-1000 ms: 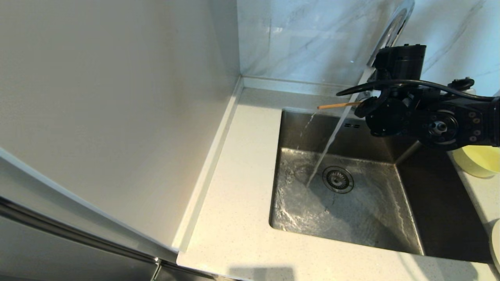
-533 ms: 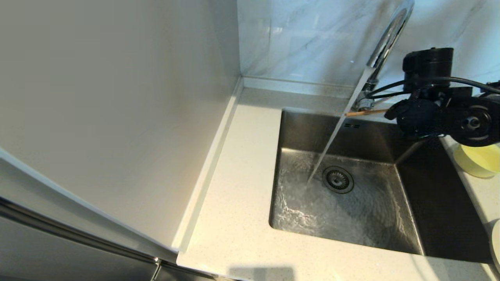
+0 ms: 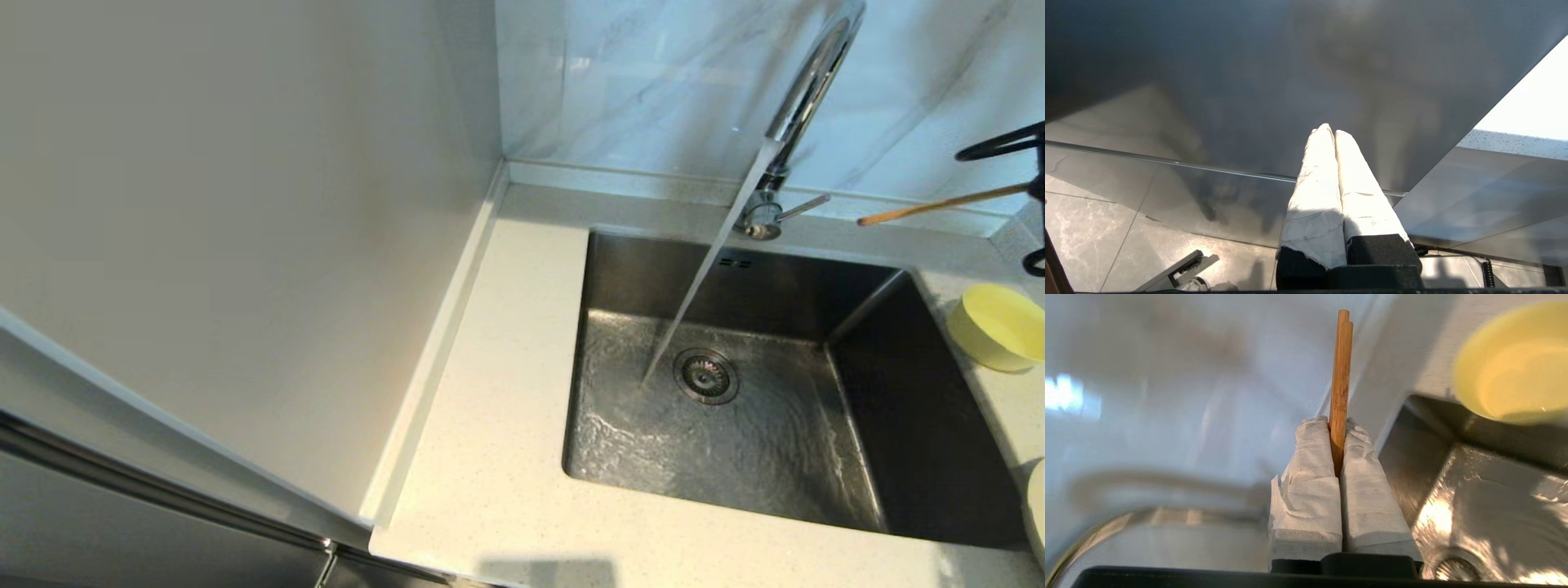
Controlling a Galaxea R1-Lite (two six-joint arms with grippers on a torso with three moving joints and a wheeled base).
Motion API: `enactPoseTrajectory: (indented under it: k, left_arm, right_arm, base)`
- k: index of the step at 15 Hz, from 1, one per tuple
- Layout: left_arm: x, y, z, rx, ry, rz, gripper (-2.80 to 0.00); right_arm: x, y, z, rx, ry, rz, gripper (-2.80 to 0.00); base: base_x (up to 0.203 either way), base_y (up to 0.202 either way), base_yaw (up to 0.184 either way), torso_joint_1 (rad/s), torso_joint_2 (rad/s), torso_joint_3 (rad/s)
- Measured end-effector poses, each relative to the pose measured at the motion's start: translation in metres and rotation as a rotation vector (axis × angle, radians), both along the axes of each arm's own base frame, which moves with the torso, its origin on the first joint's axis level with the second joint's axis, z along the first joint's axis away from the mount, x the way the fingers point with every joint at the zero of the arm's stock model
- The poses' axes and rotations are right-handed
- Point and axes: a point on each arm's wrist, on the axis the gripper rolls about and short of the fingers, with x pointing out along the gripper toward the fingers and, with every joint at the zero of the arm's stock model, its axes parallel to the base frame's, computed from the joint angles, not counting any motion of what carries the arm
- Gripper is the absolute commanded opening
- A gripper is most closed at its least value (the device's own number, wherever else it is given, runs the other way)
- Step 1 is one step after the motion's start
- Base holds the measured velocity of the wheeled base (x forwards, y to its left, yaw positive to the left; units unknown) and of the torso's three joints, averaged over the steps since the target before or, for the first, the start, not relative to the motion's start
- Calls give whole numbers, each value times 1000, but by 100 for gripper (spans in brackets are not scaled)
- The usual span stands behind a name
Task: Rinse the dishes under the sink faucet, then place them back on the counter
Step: Rinse the chopsticks, then place the chopsticks on the table
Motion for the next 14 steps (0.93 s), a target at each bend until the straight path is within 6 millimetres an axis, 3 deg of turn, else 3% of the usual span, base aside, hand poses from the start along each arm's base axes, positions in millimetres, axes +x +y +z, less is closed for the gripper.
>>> enactPoseTrajectory:
  k: [3,4,7,9,10,13,14]
  left_arm:
    - [0,0,0,0,0,0,-280]
    - [0,0,0,0,0,0,-280]
    - [0,0,0,0,0,0,-280]
    - [0,0,0,0,0,0,-280]
    - [0,0,0,0,0,0,-280]
    - [0,0,0,0,0,-1,-280]
    - [0,0,0,0,0,0,-280]
  right_arm:
    - [-25,-5,23,-239,87,122,-280]
    - [-27,-5,20,-312,137,125,-280]
    - [-19,-2,-33,-416,329,163,-280]
    - [-18,-4,-51,-476,378,160,-280]
    - [-17,-6,-47,-511,381,150,-280]
    - [-20,-10,-8,-600,299,87,-280]
    - [-20,-10,-6,-612,290,78,-280]
  base:
    - [0,0,0,0,0,0]
    - [0,0,0,0,0,0]
    - [0,0,0,0,0,0]
    - [0,0,0,0,0,0]
    - [0,0,0,0,0,0]
    - [0,0,0,0,0,0]
    - [0,0,0,0,0,0]
